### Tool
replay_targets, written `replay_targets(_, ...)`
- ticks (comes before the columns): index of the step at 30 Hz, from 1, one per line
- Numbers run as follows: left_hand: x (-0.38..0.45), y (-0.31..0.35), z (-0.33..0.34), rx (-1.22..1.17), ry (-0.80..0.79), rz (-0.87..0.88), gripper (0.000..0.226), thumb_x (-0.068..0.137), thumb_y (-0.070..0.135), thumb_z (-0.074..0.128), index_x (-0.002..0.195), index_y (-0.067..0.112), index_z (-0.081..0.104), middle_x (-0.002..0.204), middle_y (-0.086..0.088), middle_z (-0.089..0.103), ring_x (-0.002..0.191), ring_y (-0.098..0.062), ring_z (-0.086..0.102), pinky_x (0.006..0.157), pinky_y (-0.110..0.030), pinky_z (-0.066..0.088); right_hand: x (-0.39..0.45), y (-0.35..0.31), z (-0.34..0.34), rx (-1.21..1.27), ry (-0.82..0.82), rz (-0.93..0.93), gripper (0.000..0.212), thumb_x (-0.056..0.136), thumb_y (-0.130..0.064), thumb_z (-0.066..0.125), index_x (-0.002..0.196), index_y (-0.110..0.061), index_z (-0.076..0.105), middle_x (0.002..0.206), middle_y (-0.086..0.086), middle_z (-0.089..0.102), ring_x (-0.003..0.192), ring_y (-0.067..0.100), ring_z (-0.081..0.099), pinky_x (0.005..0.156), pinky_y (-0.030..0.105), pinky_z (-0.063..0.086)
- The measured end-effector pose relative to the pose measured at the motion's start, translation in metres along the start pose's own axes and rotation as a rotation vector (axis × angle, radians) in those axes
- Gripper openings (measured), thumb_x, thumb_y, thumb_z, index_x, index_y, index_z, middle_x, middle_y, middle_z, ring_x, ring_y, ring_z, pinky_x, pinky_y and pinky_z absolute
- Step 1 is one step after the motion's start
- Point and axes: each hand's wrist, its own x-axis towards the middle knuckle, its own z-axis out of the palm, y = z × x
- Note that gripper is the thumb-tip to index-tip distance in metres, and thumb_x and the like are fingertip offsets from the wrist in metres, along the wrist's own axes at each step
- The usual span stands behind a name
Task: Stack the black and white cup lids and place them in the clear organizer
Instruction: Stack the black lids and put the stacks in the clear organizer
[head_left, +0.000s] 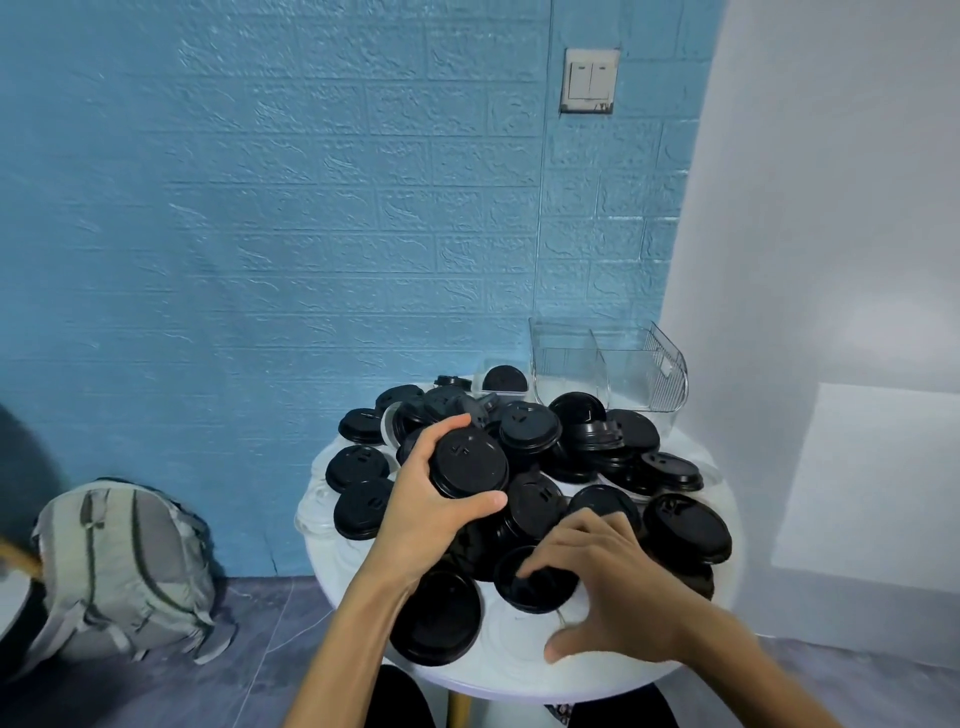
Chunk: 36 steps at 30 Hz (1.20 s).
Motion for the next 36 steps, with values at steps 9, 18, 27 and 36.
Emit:
replay_targets(9,0.002,-0.004,-0.006,0.001,0.019,0.008,0.081,0.063,-0.006,0.092,0.126,0.035,0.063,0.12,0.006,0.072,0.111,-0.01,0.068,0.09,-0.017,0.052,0.006,0.005,-0.006,0.141,0.119,0.075,0.022,0.082,-0.056,0.073,0.098,-0.042,0.071,0.109,-0.036,0.063,0.12,-0.005,0.041,0.105,0.023,0.024)
replay_targets(18,0.004,-0.002,-0.008,-0.02,0.068,0.004,0.079,0.064,-0.004,0.092,0.127,0.032,0.063,0.112,0.009,0.075,0.106,-0.008,0.071,0.088,-0.017,0.054,0.008,0.001,-0.041,0.465,0.31,0.092,0.006,0.089,-0.034,0.075,0.088,-0.03,0.07,0.087,-0.012,0.068,0.084,0.008,0.063,0.077,0.022,0.045)
replay_targets(27,0.008,-0.005,0.003,0.021,0.051,0.047,0.08,0.065,0.004,0.095,0.13,0.032,0.059,0.121,0.008,0.071,0.114,-0.01,0.068,0.101,-0.03,0.053,0.059,-0.017,-0.077,1.138,0.518,0.223,0.008,0.101,-0.02,0.059,0.104,-0.015,0.064,0.076,-0.009,0.069,0.063,0.006,0.056,0.062,0.02,0.046)
replay_targets(36,0.004,-0.003,0.009,0.045,0.047,0.091,0.112,0.059,0.009,0.099,0.15,0.033,0.04,0.125,0.013,0.07,0.12,-0.007,0.065,0.109,-0.037,0.05,0.092,-0.026,-0.057,1.088,0.411,0.396,0.014,0.09,-0.031,0.074,0.095,-0.018,0.077,0.086,0.002,0.076,0.078,0.013,0.071,0.074,0.031,0.054)
